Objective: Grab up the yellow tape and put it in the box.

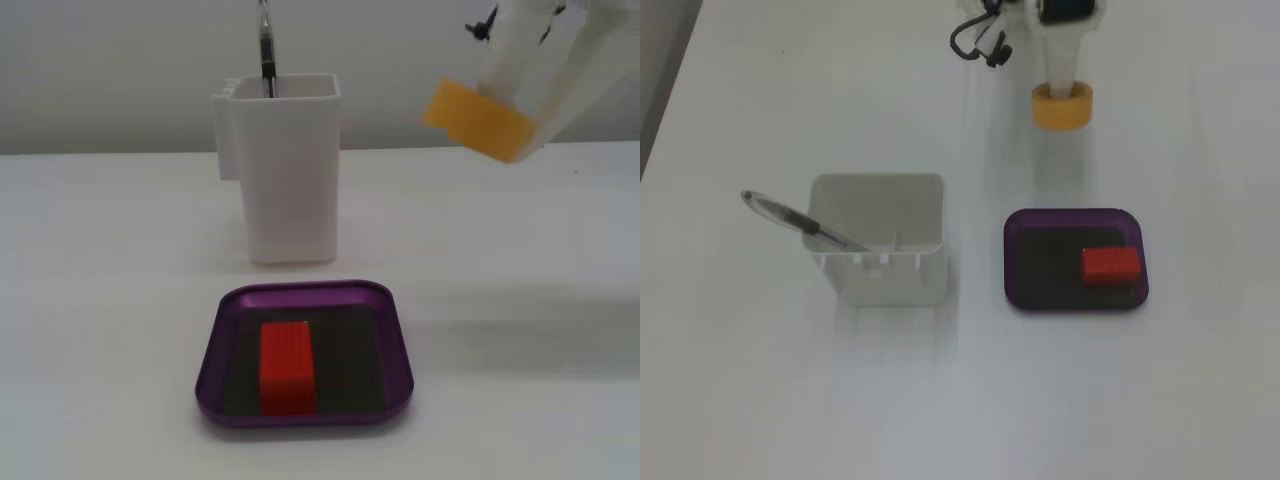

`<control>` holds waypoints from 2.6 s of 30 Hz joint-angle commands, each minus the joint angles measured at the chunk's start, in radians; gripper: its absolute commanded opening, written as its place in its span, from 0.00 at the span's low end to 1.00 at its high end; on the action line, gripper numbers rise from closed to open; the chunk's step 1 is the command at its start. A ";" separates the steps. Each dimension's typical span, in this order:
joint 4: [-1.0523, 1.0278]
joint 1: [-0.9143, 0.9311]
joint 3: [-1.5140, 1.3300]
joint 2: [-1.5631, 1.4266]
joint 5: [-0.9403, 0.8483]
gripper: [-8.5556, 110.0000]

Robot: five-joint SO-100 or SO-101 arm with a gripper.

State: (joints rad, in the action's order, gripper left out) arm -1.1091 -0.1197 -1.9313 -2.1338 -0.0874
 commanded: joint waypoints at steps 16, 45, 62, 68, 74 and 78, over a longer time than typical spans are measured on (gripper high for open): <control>0.086 -0.003 0.442 0.618 0.003 0.07; 0.071 0.074 0.601 0.842 0.002 0.07; -0.026 0.069 0.626 0.833 0.006 0.14; -0.091 0.069 0.707 0.834 0.006 0.22; -0.229 0.067 0.896 0.831 0.063 0.22; -0.426 0.067 1.141 0.831 0.091 0.22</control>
State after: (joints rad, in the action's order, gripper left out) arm -1.4205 -0.0460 -0.9817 -1.2717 -0.0138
